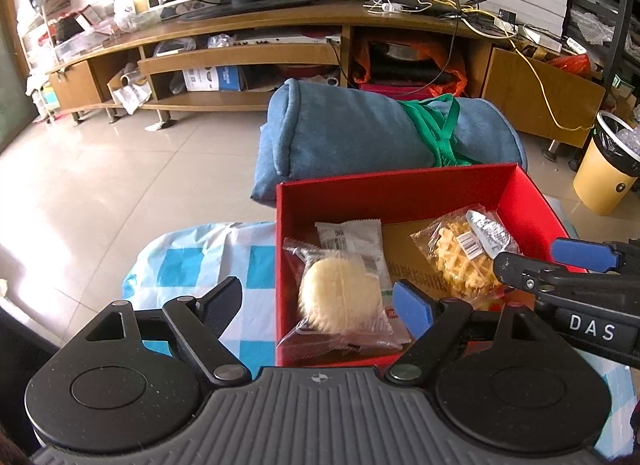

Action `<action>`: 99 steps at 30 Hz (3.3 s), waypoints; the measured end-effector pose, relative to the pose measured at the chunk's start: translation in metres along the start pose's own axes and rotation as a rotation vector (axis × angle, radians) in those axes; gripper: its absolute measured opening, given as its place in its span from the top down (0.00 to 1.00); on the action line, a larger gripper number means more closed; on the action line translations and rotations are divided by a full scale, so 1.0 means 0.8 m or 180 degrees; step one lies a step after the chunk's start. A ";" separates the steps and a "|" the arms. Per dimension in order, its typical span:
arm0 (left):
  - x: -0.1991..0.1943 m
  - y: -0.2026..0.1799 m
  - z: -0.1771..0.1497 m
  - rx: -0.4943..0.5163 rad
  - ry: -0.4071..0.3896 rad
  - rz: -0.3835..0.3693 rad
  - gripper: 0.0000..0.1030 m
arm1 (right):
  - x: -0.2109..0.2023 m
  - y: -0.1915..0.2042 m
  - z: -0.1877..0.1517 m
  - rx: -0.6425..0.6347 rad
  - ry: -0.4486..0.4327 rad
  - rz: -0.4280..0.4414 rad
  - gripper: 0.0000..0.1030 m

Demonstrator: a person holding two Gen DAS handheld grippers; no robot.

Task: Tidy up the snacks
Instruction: 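Lower the cake and white packet into the box and open both tools, then move left tool to the red Trolli bag while right tool grasps the sausage pack, then grasp the red Trolli bag with left tool while right tool holds the sausages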

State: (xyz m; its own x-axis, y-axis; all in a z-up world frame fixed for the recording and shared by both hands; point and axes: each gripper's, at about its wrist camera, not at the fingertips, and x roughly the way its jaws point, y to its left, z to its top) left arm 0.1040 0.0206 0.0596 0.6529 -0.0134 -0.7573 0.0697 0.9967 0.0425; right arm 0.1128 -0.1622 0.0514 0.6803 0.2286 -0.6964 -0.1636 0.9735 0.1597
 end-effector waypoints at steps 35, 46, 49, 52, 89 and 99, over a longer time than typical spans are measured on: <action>0.038 0.077 -0.143 0.0240 0.1159 -0.0295 0.27 | -0.004 0.046 -0.077 -0.0304 0.0574 0.0248 0.43; -0.002 0.059 -0.148 0.0173 0.1132 -0.0363 0.39 | -0.002 0.049 -0.132 -0.0406 0.0930 0.0304 0.38; -0.007 0.060 -0.151 0.0128 0.1177 -0.0453 0.57 | 0.007 0.058 -0.143 -0.0488 0.1019 0.0355 0.38; -0.005 0.060 -0.156 0.0121 0.1222 -0.0489 0.49 | 0.016 0.063 -0.148 -0.0561 0.1059 0.0414 0.32; 0.010 0.060 -0.155 0.0136 0.1293 -0.0393 0.12 | -0.027 0.071 -0.159 -0.1006 0.0857 0.0210 0.35; 0.023 0.046 -0.157 -0.0036 0.1291 -0.0242 0.21 | -0.037 0.059 -0.147 -0.0809 0.0744 0.0262 0.35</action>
State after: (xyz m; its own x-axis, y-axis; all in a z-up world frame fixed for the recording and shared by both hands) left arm 0.0241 0.0669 -0.0345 0.2959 -0.0566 -0.9536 0.0965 0.9949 -0.0291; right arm 0.0007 -0.1239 -0.0028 0.4803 0.2703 -0.8344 -0.4036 0.9127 0.0634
